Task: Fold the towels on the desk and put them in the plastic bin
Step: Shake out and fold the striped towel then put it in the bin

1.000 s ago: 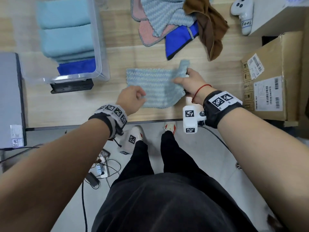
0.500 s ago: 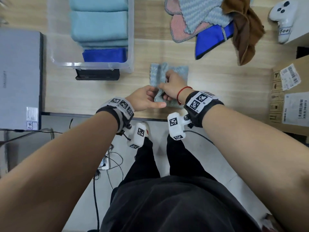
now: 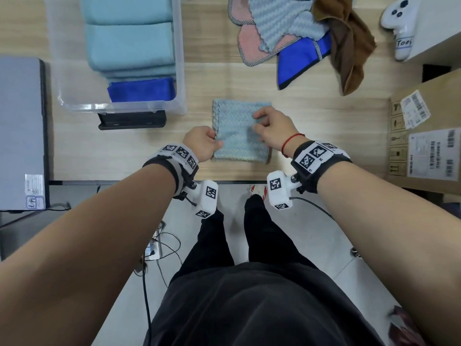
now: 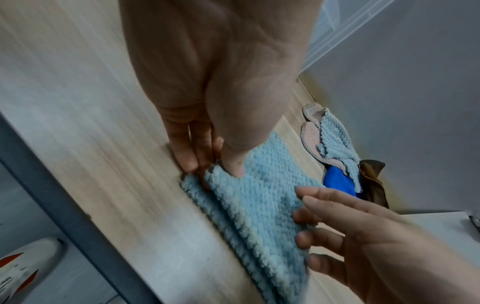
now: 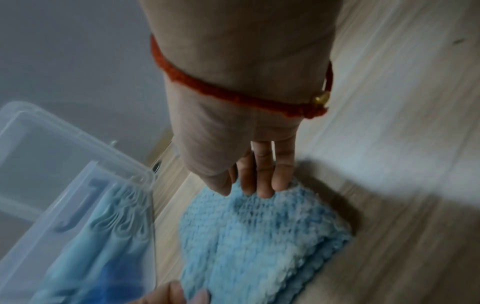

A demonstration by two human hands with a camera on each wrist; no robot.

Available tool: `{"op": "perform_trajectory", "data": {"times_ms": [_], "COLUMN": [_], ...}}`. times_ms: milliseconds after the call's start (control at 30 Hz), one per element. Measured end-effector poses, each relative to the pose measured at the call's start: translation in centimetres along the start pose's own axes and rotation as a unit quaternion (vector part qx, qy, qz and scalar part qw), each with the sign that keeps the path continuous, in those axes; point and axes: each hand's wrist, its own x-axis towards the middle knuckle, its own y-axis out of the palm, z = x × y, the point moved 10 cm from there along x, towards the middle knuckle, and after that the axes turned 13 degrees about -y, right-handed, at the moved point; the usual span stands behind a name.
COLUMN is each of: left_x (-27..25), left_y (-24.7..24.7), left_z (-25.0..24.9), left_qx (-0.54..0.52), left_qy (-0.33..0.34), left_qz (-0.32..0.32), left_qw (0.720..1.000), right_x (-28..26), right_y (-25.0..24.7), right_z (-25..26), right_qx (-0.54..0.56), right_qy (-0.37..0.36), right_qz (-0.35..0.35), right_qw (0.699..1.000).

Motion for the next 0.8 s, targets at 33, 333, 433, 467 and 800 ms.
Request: {"op": "perform_trajectory", "data": {"times_ms": [33, 333, 433, 467, 800], "left_x": [0.0, -2.3, -3.0, -2.9, -4.1], "left_y": [-0.1, -1.3, -1.1, -0.5, 1.5], "left_z": [-0.1, -1.4, -1.5, -1.5, -1.1], "left_qx": [0.002, 0.054, 0.080, 0.090, -0.106], "left_qy": [-0.002, -0.010, -0.022, -0.026, -0.037], "left_qz": [-0.010, -0.091, -0.104, -0.085, -0.014], "left_qw": [1.000, 0.994, 0.991, 0.992, 0.994], "right_x": [-0.1, -1.5, -2.0, -2.2, -5.0], "right_y": [-0.4, 1.2, 1.2, 1.0, 4.3], "right_z": [-0.2, 0.8, 1.5, 2.2, 2.3], "right_qx": [0.002, -0.191, -0.219, -0.235, -0.311], "right_qy": [-0.002, -0.144, -0.168, -0.187, -0.227], "right_qz": [-0.008, 0.073, 0.057, 0.041, 0.098], "right_qw": [1.000, 0.968, 0.959, 0.953, 0.918]}}
